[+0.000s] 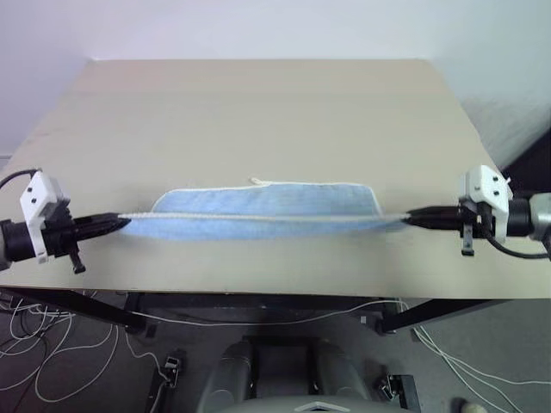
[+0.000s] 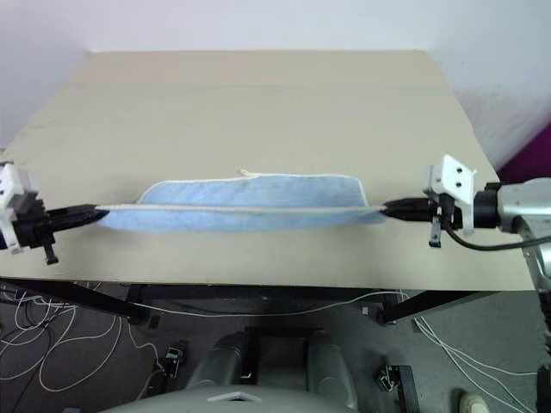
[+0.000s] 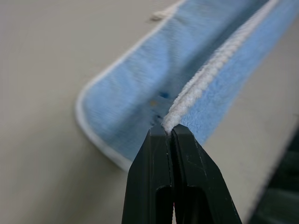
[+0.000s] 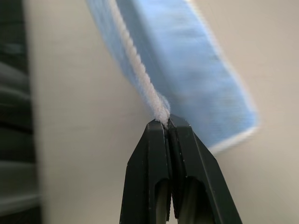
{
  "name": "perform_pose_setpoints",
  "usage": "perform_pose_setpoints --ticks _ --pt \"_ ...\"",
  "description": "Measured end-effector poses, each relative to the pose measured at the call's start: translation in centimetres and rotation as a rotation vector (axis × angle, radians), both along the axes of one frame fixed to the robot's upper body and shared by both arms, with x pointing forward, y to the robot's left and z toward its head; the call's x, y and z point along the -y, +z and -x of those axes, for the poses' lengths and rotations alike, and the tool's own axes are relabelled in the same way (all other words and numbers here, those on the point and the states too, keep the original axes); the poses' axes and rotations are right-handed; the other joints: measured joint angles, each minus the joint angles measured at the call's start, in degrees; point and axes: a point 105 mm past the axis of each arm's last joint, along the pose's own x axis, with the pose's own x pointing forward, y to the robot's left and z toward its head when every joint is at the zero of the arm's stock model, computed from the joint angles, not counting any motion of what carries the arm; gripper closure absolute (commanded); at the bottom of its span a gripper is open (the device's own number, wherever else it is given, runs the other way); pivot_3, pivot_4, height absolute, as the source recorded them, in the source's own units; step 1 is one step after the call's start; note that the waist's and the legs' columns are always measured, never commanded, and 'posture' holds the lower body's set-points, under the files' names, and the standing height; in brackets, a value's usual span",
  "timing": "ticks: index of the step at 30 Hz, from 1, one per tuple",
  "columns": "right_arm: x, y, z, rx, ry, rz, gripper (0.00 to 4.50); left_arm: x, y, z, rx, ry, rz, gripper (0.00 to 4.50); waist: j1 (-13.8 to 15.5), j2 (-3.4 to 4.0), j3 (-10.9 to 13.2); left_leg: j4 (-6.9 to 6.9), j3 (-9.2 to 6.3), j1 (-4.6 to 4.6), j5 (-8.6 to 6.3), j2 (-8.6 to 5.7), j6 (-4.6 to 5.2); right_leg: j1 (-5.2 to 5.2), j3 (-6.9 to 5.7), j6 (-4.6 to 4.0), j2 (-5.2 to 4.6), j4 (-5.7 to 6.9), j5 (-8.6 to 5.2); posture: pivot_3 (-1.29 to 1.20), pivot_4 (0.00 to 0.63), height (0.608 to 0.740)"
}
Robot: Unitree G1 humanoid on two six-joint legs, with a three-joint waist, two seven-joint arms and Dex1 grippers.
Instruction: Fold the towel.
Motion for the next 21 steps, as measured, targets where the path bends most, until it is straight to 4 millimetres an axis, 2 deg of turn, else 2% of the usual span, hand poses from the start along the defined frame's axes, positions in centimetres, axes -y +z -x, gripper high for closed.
perform_pose_setpoints --ticks 7,10,15,21 --pt "0.1 -0.5 -5.4 0.081 -0.074 0.062 4.45 0.6 -1.3 -4.1 0.051 0.048 -0.043 4.5 -0.2 0.0 0.0 0.03 0.02 -0.06 0.01 -0.02 -0.01 -0.13 -0.01 0.01 0.16 0.09 0.01 0.0 0.15 0.74" --pt "-0.2 -1.4 -7.2 0.093 -0.092 0.083 4.45 0.5 -1.6 -5.8 0.076 0.084 -0.067 4.5 -0.2 0.0 0.0 0.03 0.03 -0.08 0.02 -0.04 -0.01 -0.15 -0.01 0.01 0.18 0.1 0.01 0.0 0.15 0.74" --pt "-0.4 -3.3 -8.7 0.073 -0.113 0.114 4.45 0.6 -2.4 -7.7 0.093 0.123 -0.094 4.5 -0.2 0.0 0.0 0.05 0.03 -0.1 0.03 -0.08 -0.01 -0.15 -0.02 0.02 0.19 0.12 0.01 0.0 0.15 0.74" --pt "-0.5 -4.3 -9.5 0.077 -0.125 0.134 4.45 0.9 -2.7 -9.0 0.101 0.132 -0.126 4.5 -0.3 -0.01 0.0 0.06 0.02 -0.1 0.03 -0.08 -0.01 -0.15 -0.02 0.02 0.21 0.15 0.01 0.0 0.15 0.74"
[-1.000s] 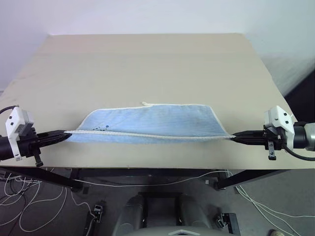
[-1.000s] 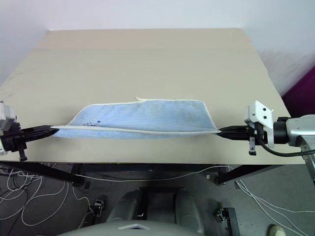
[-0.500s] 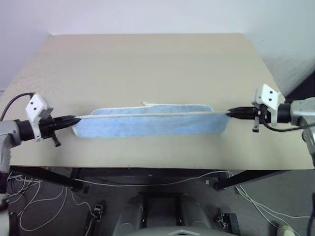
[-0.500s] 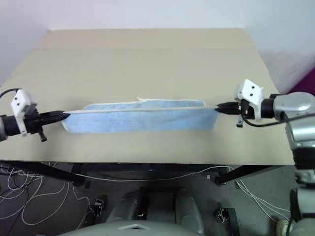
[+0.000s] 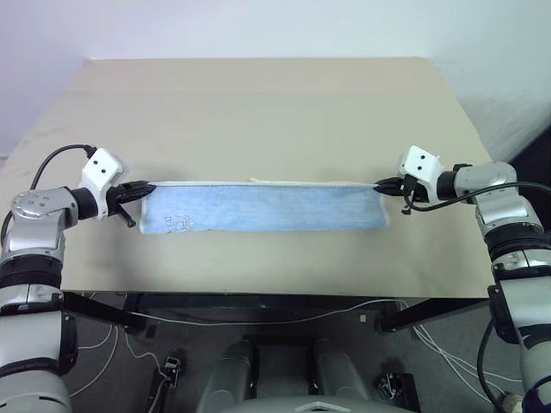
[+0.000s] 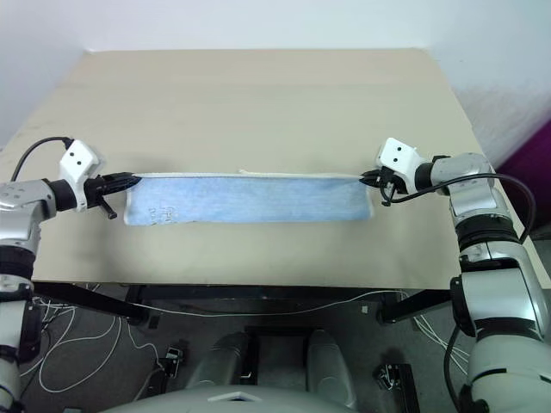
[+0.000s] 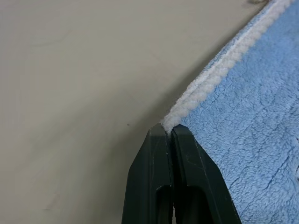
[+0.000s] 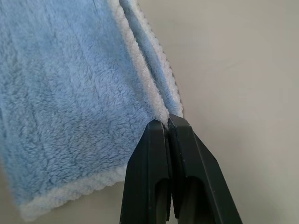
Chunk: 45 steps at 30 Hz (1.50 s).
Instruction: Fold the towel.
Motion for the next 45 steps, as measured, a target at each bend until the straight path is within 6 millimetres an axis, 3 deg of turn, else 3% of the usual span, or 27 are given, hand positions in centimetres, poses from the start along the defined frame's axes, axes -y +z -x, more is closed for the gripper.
perform_pose_setpoints --ticks 2,3,4,7,12,16,18,22,25,27,31,33,37,42,45 --pt "0.0 -0.4 -0.1 -0.006 -0.005 0.0 4.45 0.1 -0.4 -0.2 -0.014 0.005 0.008 4.5 0.0 0.0 0.0 0.0 0.0 0.0 0.0 0.0 0.0 -0.01 0.0 0.0 0.01 0.01 0.0 0.0 0.15 0.74" --pt "0.0 -0.5 -0.1 -0.011 -0.007 0.0 4.5 0.1 -0.6 -0.2 -0.019 0.006 0.014 4.06 0.0 0.0 0.0 0.0 0.0 0.0 0.0 0.0 0.0 -0.02 0.0 0.0 0.02 0.02 0.0 0.0 0.15 0.74" --pt "0.1 -0.6 -0.1 -0.017 -0.01 -0.001 4.5 0.2 -0.7 -0.2 -0.023 0.005 0.019 3.91 -0.1 0.0 0.0 0.0 -0.01 0.0 0.0 0.0 0.0 -0.02 0.0 0.0 0.02 0.03 0.0 0.0 0.15 0.74" --pt "0.2 -0.8 0.0 -0.025 -0.012 -0.003 3.82 0.1 -0.8 -0.2 -0.034 0.002 0.027 2.97 -0.1 0.0 0.0 0.0 -0.01 0.0 0.0 0.01 0.0 -0.01 0.0 0.0 0.02 0.03 0.0 0.0 0.15 0.74" --pt "0.5 -0.4 -0.4 -0.002 -0.049 -0.021 2.1 -0.1 -1.2 -0.1 -0.049 0.011 0.034 1.18 -0.1 0.0 0.0 0.0 -0.02 0.0 0.01 0.01 -0.01 -0.02 0.0 0.0 0.02 0.03 0.0 0.0 0.15 0.74" --pt "0.9 0.6 -1.1 0.077 -0.095 -0.034 0.73 -0.6 -1.3 -0.2 -0.043 0.047 0.04 0.0 -0.1 0.0 0.0 0.0 -0.02 0.0 0.01 0.01 -0.01 -0.02 0.0 0.0 0.01 0.03 0.0 0.0 0.15 0.74" --pt "1.1 1.1 -1.3 0.119 -0.114 -0.039 0.06 -0.8 -1.3 -0.3 -0.029 0.07 0.035 0.0 -0.1 0.0 0.0 0.0 -0.01 0.0 0.01 0.01 -0.01 -0.02 0.0 0.0 0.01 0.03 0.0 0.0 0.15 0.74" --pt "2.1 3.3 -1.1 0.218 -0.152 -0.075 0.03 -1.8 -0.1 -0.5 0.045 0.138 0.067 0.0 0.0 0.0 0.0 0.0 -0.03 -0.05 0.01 0.01 -0.01 -0.07 0.01 0.0 -0.01 0.03 0.0 0.0 0.15 0.74" --pt "3.4 5.3 1.0 0.252 -0.217 -0.24 0.03 -3.3 1.8 0.4 0.136 0.199 0.173 0.0 0.3 -0.05 0.0 0.02 -0.11 -0.12 0.0 0.03 0.0 -0.04 -0.03 0.0 -0.04 -0.02 0.0 0.0 0.15 0.74" --pt "3.4 4.6 2.6 0.185 -0.247 -0.342 0.03 -3.4 2.4 1.0 0.161 0.193 0.197 0.0 0.3 -0.05 0.0 0.05 -0.11 -0.11 0.0 0.03 0.0 -0.02 -0.02 0.0 -0.06 0.01 0.0 0.0 0.15 0.74" --pt "3.3 1.0 6.5 -0.083 -0.37 -0.572 0.03 -2.6 1.9 3.0 0.144 0.13 0.237 0.0 0.4 -0.04 -0.1 0.05 -0.12 -0.07 -0.01 0.04 0.01 0.02 0.01 0.0 -0.16 0.01 0.0 0.0 0.15 0.74" --pt "2.9 0.9 7.7 -0.183 -0.434 -0.724 0.03 -1.6 2.1 3.7 0.138 0.08 0.261 0.0 0.3 -0.04 -0.1 0.04 -0.14 -0.04 -0.01 0.06 0.01 0.03 0.01 -0.01 -0.16 0.05 0.01 0.0 0.15 0.74" --pt "1.0 1.8 9.2 -0.313 -0.474 -0.97 0.03 0.7 2.7 4.8 0.107 -0.044 0.284 0.0 0.2 -0.05 -0.1 -0.05 -0.12 0.05 -0.01 0.09 0.01 0.1 0.04 -0.02 -0.15 -0.03 0.0 0.0 0.15 0.74" --pt "-0.1 -0.6 11.0 -0.54 -0.604 -1.161 0.03 3.4 0.4 6.6 -0.039 -0.183 0.287 0.0 0.5 -0.05 -0.1 -0.07 -0.13 0.03 -0.01 0.08 0.01 0.1 0.06 -0.02 -0.19 -0.05 0.0 0.0 0.15 0.74" --pt "-1.5 -2.0 12.0 -0.647 -0.642 -1.215 0.03 4.6 0.2 6.7 -0.052 -0.226 0.295 0.0 0.4 -0.06 -0.1 -0.05 -0.11 0.05 -0.01 0.07 0.01 0.13 0.05 -0.02 -0.2 -0.05 0.0 0.0 0.15 0.74"
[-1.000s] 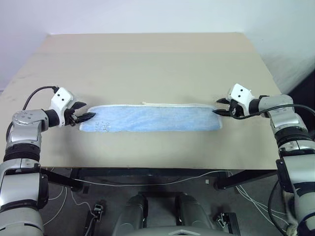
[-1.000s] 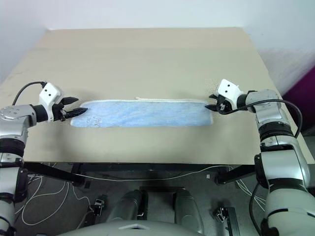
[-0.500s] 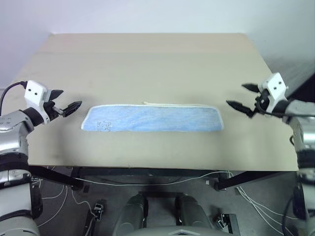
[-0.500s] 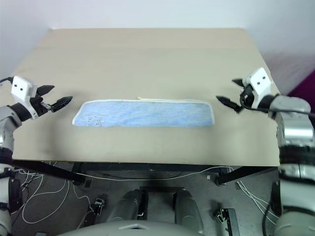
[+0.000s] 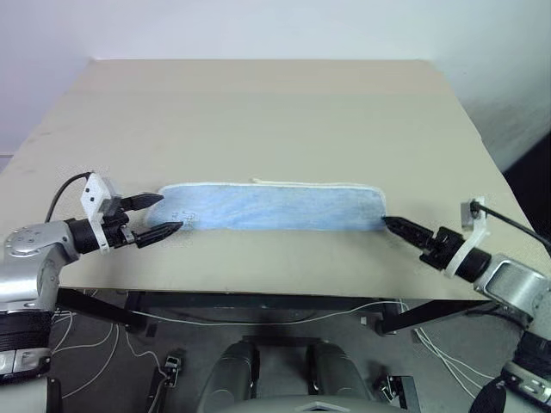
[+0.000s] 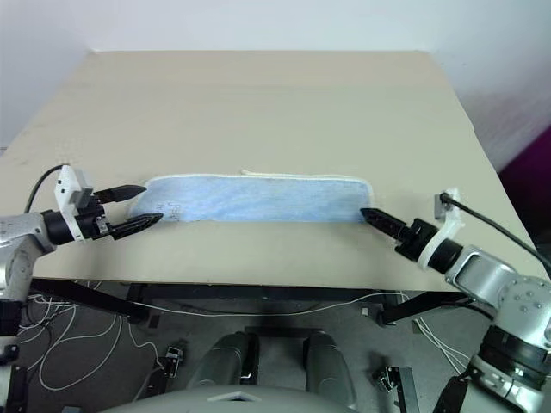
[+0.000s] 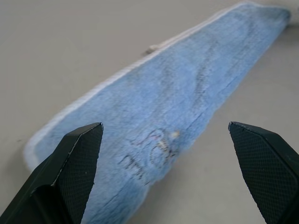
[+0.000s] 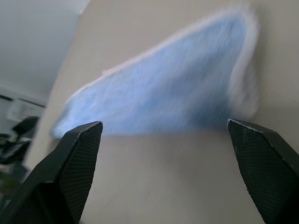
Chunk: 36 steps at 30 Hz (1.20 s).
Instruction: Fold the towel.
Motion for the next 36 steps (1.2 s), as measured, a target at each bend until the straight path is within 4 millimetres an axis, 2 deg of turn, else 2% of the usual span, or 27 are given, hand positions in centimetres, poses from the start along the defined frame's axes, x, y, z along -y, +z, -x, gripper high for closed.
perform_pose_setpoints --ticks 5,10,21,24,32,35,36 --pt "-1.6 -0.7 -0.1 -0.054 -0.043 -0.081 0.03 1.4 0.2 -0.1 0.01 -0.039 0.013 0.0 -0.4 0.01 0.0 -0.03 0.02 0.0 0.0 0.01 0.0 -0.05 -0.02 0.0 0.05 0.02 0.0 0.0 0.15 0.74" --pt "-1.7 -1.5 -1.1 -0.119 -0.141 -0.145 0.03 1.6 0.2 -0.1 0.003 -0.039 0.021 0.0 -0.4 0.01 0.0 -0.02 0.02 0.0 0.0 0.01 0.0 -0.04 -0.02 0.0 0.08 0.02 0.0 0.0 0.15 0.74" --pt "-2.7 -1.5 -3.7 -0.182 -0.26 -0.283 0.03 2.3 0.7 -0.1 0.022 -0.045 0.03 0.0 -1.7 -0.12 -0.1 -0.02 0.02 0.11 0.0 0.07 0.01 0.08 -0.02 0.0 0.17 0.02 0.0 0.0 0.15 0.74" --pt "-2.7 -1.7 -4.0 -0.191 -0.279 -0.304 0.63 2.3 0.8 -0.1 0.025 -0.043 0.032 0.0 -1.8 -0.12 -0.1 -0.02 0.02 0.13 0.0 0.08 0.01 0.09 -0.02 0.0 0.18 0.02 0.0 0.0 0.15 0.74" --pt "-2.8 -2.8 -4.1 -0.24 -0.329 -0.313 3.35 2.5 1.0 -0.1 0.039 -0.041 0.03 0.0 -1.7 -0.09 -0.1 -0.04 0.03 0.11 0.0 0.07 0.01 0.06 -0.01 0.0 0.17 0.01 0.0 0.0 0.15 0.74" --pt "-2.9 -2.1 -4.2 -0.218 -0.325 -0.328 4.41 2.5 1.0 -0.1 0.039 -0.037 0.029 0.0 -1.7 -0.12 -0.1 -0.04 0.02 0.11 0.0 0.07 0.01 0.09 -0.01 0.0 0.17 0.0 0.0 0.0 0.15 0.74" --pt "-3.0 -1.9 -4.2 -0.211 -0.324 -0.331 4.47 2.5 1.0 -0.1 0.039 -0.037 0.029 0.0 -1.7 -0.13 -0.1 -0.04 0.02 0.11 0.0 0.07 0.01 0.09 -0.02 0.0 0.17 0.0 0.0 0.0 0.15 0.74"
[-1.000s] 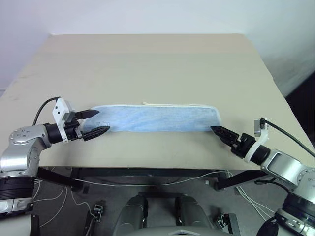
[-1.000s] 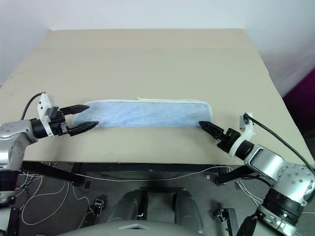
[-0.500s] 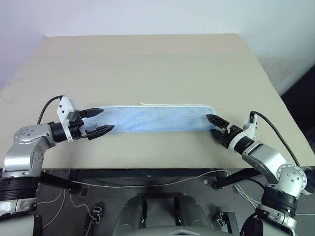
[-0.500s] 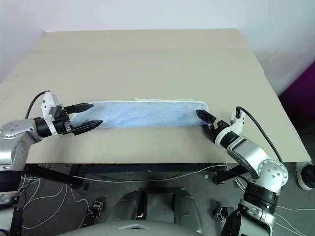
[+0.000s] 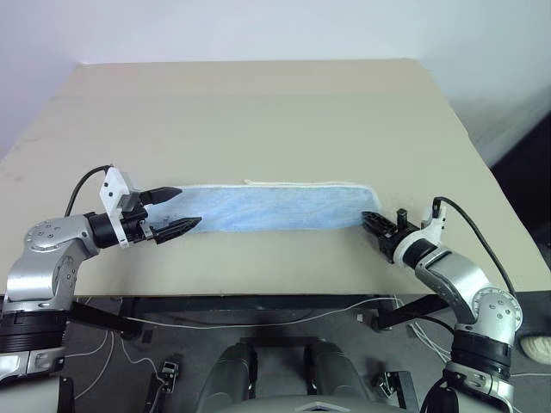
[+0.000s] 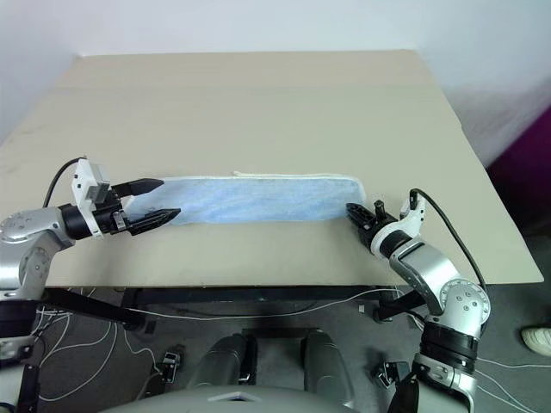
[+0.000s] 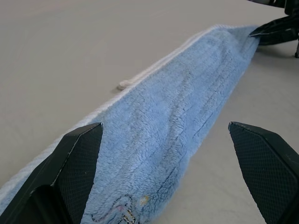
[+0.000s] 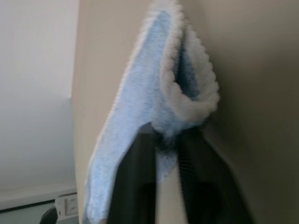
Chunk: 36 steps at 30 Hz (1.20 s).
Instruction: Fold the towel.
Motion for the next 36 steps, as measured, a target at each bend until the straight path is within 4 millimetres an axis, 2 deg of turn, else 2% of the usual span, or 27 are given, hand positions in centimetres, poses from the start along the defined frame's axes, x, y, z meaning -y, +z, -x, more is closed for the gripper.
perform_pose_setpoints --ticks 6,11,14,16,18,21,24,26,30,34,36 --pt "1.2 0.3 -0.2 -0.005 -0.057 0.014 4.47 0.0 0.0 0.0 0.001 0.002 0.0 0.0 0.2 0.04 0.0 0.0 0.01 -0.03 0.0 -0.02 0.0 -0.03 0.0 0.0 -0.01 0.0 0.0 0.0 0.15 0.74" --pt "4.8 1.0 0.3 -0.006 -0.125 0.123 4.47 0.0 0.1 0.0 0.004 0.003 0.001 0.0 0.5 0.06 0.0 0.01 0.02 -0.04 0.0 -0.04 0.01 -0.02 0.0 0.0 -0.01 -0.03 0.0 0.0 0.15 0.74" --pt "8.4 2.0 0.8 0.005 -0.193 0.193 4.47 0.0 0.0 0.0 0.006 0.002 0.003 0.0 0.7 0.05 0.0 0.02 0.03 -0.05 -0.01 -0.04 0.02 0.0 0.0 0.0 0.0 -0.05 0.0 0.0 0.15 0.74" --pt "9.0 2.7 0.8 0.032 -0.186 0.241 4.47 0.1 0.0 -0.1 0.007 -0.001 0.009 0.0 0.6 0.06 0.0 0.01 0.03 -0.04 -0.01 -0.03 0.02 0.0 0.0 0.0 0.0 -0.04 0.0 0.0 0.15 0.74" --pt "8.7 3.1 0.7 0.062 -0.139 0.31 4.47 0.4 -0.1 -0.1 0.008 -0.008 0.015 0.0 0.3 0.06 0.0 0.0 0.03 -0.04 -0.01 -0.01 0.02 -0.01 0.0 0.0 0.0 -0.05 0.0 0.0 0.15 0.74" --pt "6.5 4.2 0.2 0.142 0.025 0.533 4.47 0.8 -0.3 -0.2 0.008 -0.021 0.013 0.0 0.0 0.1 0.1 0.0 0.04 -0.05 -0.01 0.01 0.02 -0.04 0.01 0.0 0.02 -0.04 0.0 0.0 0.15 0.74" --pt "2.1 6.3 0.0 0.304 0.258 0.738 4.47 1.1 -0.2 -0.3 0.013 -0.031 0.011 0.0 0.0 0.11 0.1 0.0 0.03 -0.06 -0.01 0.06 0.02 -0.07 -0.01 0.0 0.05 -0.06 -0.01 0.0 0.15 0.74" --pt "-0.2 6.7 0.2 0.385 0.386 0.818 4.47 1.1 0.0 -0.4 0.018 -0.033 0.011 0.0 0.1 0.1 0.1 0.01 0.02 -0.07 -0.01 0.05 0.02 -0.04 -0.03 0.0 0.03 -0.11 -0.01 0.0 0.15 0.74" --pt "-4.2 5.5 0.4 0.487 0.641 0.976 4.47 1.3 -0.1 -0.5 0.018 -0.035 0.017 0.0 0.6 0.07 0.1 0.05 0.01 -0.08 -0.01 0.0 0.03 -0.03 -0.05 0.01 -0.04 -0.13 0.0 0.0 0.15 0.74" --pt "-8.1 4.2 0.3 0.573 0.804 1.01 4.47 1.7 -0.2 -0.6 0.019 -0.039 0.035 0.0 0.6 0.07 0.1 0.02 -0.01 -0.09 -0.01 0.01 0.03 -0.07 -0.05 0.0 -0.04 -0.13 0.0 0.0 0.15 0.74" --pt "-9.3 3.0 0.1 0.578 0.856 1.022 4.47 1.8 -0.3 -0.6 0.021 -0.036 0.037 0.0 0.6 0.04 0.1 0.02 -0.01 -0.13 -0.02 0.0 0.02 -0.1 -0.05 0.0 -0.05 -0.14 0.0 0.0 0.15 0.74"
